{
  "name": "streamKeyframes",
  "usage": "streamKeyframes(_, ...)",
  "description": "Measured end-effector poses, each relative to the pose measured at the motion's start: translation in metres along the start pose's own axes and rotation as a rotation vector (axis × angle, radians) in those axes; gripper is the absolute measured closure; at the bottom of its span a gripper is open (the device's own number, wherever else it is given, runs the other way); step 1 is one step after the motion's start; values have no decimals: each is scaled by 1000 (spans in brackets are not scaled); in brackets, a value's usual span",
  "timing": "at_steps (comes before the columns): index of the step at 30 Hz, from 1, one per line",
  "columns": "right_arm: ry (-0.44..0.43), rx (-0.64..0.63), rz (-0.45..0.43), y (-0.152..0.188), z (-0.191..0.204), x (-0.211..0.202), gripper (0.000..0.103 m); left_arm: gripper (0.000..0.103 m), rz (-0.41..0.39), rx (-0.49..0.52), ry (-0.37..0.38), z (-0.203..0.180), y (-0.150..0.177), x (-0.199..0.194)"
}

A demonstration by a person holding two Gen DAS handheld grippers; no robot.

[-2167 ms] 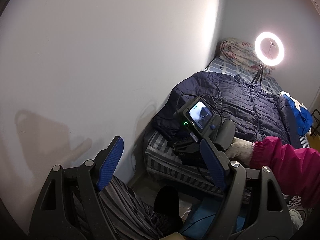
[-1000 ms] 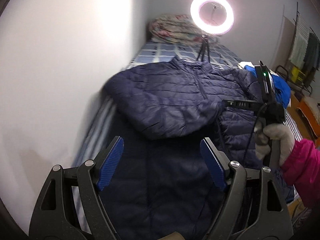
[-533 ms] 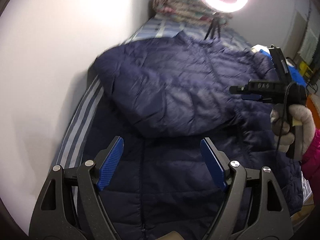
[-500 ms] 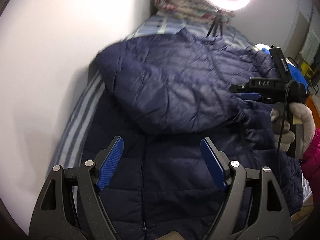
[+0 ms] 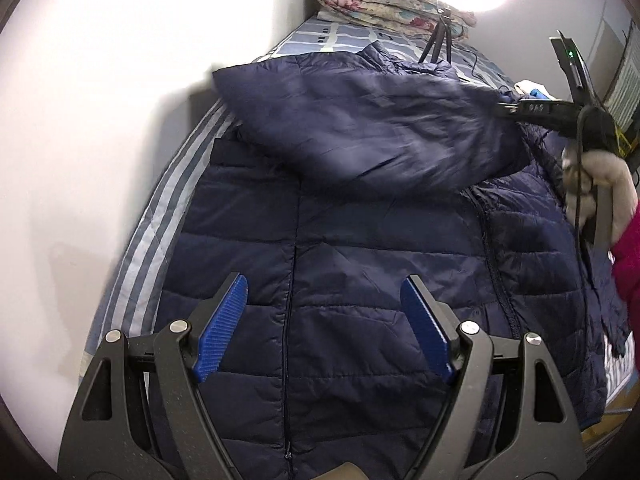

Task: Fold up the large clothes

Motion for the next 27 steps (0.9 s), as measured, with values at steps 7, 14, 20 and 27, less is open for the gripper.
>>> streamKeyframes(7,165,80,35,21,-85,15,98,21,-9,34,-15,-8,-3,6)
streamKeyframes(14,103,115,57,10,-81,38,98,21,-13,60,-21,-15,-4,9)
streamKeyframes(20,127,52,144,33,-81,58,86,22,-26,61,-24,-19,-10,8)
streamKeyframes(27,58,82,37,14,-70,1,64,22,-104,85,0,-31,-23,-5)
Point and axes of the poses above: each gripper's, at about its wrist camera, not at the fingertips, and x roughly the way its jaws point, z to its left, y to its underside, the point moved 10 cm from there along x, roughly the way its jaws point, and after that the axes turned 11 degrees about -z, right-handed, at the moved point
